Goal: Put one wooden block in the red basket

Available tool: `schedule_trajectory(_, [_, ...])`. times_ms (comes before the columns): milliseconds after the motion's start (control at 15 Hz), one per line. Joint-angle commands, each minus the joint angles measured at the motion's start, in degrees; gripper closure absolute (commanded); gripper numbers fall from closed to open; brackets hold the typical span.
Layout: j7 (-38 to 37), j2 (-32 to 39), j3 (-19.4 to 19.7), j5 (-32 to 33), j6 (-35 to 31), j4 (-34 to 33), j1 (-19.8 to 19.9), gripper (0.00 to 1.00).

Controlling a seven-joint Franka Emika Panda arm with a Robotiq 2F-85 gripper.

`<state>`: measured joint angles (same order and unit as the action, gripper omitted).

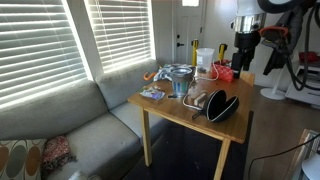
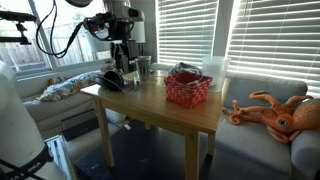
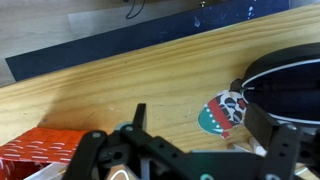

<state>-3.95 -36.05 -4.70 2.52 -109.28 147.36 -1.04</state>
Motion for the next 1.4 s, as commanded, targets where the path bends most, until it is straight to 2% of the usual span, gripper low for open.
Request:
schedule_trajectory(0, [-0.19, 0.04, 0.31, 0.18, 0.13, -0.1, -0.37, 0.0])
schedule_trajectory(67, [-0.19, 0.04, 0.31, 0.18, 0.13, -0.1, -0.37, 0.0])
schedule_trajectory(533, [20.51, 7.07, 3.23, 2.07, -9.57, -3.0, -5.18, 0.0])
schedule_trajectory(867, [35.89, 12.58, 6.27, 0.19, -15.63, -4.3, -8.56, 0.0])
schedule_trajectory(1133, [47.1, 16.59, 6.9, -1.23, -17.34, -5.24, -11.26, 0.0])
schedule_trajectory(1333, [52.71, 18.82, 6.23, -1.79, -17.8, -6.0, -11.62, 0.0])
